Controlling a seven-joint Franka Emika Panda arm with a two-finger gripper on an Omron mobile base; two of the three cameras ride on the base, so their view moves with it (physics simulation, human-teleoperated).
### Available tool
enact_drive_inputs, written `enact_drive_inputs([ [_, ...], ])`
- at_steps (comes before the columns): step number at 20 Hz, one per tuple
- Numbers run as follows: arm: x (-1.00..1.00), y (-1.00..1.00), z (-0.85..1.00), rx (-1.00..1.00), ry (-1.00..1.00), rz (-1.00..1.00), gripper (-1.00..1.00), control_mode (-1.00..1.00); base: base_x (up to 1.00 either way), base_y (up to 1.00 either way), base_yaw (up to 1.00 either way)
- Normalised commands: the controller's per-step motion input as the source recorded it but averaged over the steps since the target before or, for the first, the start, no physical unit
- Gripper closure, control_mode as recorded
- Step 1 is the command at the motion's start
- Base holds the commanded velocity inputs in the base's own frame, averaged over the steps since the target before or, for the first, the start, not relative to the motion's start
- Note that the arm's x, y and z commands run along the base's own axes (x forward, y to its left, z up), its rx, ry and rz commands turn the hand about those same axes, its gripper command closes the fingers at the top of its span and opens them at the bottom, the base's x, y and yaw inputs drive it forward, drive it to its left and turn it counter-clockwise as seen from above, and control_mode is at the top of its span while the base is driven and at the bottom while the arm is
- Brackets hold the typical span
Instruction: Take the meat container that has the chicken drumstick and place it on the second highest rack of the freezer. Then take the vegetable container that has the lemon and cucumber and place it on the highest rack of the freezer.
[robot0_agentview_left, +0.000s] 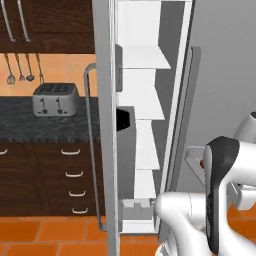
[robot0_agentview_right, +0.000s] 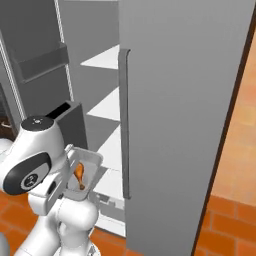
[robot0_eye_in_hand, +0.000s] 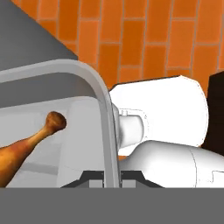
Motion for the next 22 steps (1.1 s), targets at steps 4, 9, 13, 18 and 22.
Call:
enact_drive_inputs([
  [4,0.0,0.0,0.0,0.0,0.0,0.0,1.0,1.0,0.06,-0.67,0.36],
  [9,0.0,0.0,0.0,0.0,0.0,0.0,1.0,1.0,0.36,-0.07,0.17],
  [13,0.0,0.0,0.0,0.0,0.0,0.0,1.0,1.0,0.05,0.01,0.15],
  [18,0.0,0.0,0.0,0.0,0.0,0.0,1.0,1.0,0.18,0.0,0.14],
  [22,0.0,0.0,0.0,0.0,0.0,0.0,1.0,1.0,0.34,0.0,0.11],
])
